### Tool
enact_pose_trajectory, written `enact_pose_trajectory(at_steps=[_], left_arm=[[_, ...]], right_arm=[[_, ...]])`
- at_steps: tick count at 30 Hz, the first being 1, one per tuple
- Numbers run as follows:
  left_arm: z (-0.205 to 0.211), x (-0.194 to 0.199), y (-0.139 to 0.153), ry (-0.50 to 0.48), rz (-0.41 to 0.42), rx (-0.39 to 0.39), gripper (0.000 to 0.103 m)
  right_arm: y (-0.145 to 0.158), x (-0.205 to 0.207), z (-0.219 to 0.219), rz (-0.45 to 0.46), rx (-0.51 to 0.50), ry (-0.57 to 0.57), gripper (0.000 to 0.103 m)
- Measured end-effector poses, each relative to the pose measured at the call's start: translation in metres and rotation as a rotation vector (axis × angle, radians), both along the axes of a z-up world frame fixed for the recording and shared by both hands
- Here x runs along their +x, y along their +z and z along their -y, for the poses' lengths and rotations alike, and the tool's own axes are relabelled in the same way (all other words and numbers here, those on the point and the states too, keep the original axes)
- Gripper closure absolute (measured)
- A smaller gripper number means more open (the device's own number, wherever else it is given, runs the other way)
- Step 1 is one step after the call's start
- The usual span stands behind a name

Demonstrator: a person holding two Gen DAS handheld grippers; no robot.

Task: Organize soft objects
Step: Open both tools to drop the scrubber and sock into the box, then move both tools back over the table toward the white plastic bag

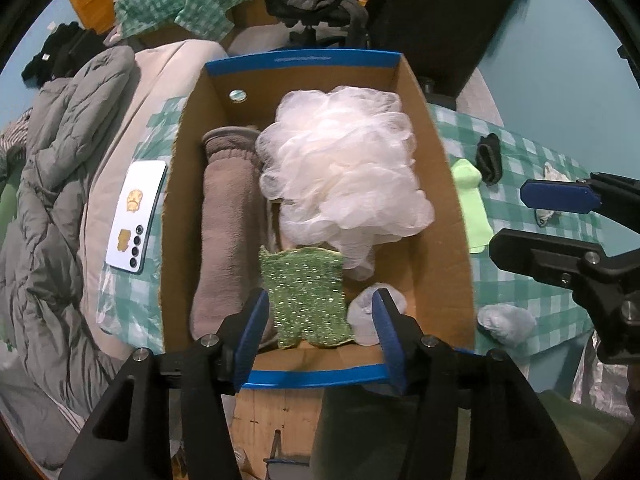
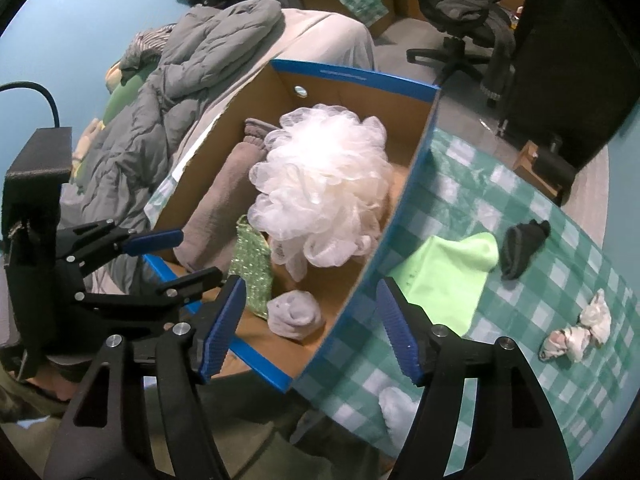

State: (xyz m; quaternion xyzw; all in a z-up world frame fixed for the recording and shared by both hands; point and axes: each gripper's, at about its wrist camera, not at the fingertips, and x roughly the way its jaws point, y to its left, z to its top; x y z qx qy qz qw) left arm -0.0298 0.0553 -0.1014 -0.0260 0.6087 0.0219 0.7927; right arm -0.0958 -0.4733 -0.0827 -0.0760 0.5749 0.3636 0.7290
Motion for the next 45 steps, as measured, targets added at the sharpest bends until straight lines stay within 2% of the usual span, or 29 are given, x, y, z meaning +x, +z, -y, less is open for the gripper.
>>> enact_pose_trajectory(at_steps=[14,21,32,45], left_arm=[[0.052,-0.005,0.002,-0.129,-0.006,-0.005,0.046],[0.075,-0.011,0.002,-0.175,-0.007,-0.008,0.046],[0.103,-0.029,-0.007,-0.164,-0.027,-0.013,0.046],[0.119,-0.05,-0.027,-0.12,-0.056,-0.025,0.046]], right_arm=[[-0.006,-0.007,0.059,-0.01,-0.039,-0.065,0.032],[-0.018,-0.016,0.091,-0.03,-0.071,-0.081,0.032],[-0.046,-0.036,0.119,-0.061,-0.095,-0.054,0.032],[-0.1,-0.062,0.12,-0.093,-0.15,0.077,0.032]])
